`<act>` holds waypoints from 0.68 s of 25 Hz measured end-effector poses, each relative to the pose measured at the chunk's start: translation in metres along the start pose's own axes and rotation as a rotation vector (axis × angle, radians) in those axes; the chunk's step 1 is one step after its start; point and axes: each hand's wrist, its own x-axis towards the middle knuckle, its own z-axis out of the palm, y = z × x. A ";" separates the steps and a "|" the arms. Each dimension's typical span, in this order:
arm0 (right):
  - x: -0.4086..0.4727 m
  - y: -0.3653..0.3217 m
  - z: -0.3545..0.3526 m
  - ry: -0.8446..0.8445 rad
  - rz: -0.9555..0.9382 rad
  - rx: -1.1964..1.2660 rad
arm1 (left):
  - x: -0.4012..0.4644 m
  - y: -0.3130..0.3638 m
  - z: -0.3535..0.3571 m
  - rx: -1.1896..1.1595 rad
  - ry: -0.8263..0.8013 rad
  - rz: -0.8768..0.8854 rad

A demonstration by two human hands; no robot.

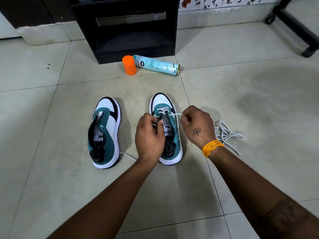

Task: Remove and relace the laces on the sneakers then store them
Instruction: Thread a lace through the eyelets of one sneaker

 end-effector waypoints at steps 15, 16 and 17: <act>-0.007 -0.047 -0.036 -0.144 0.090 0.555 | 0.053 0.045 -0.027 -0.204 -0.310 0.118; -0.006 -0.047 -0.034 -0.168 0.062 0.537 | 0.054 0.048 -0.031 -0.253 -0.300 0.105; -0.004 -0.049 -0.033 -0.197 0.014 0.521 | 0.055 0.052 -0.035 -0.301 -0.291 0.093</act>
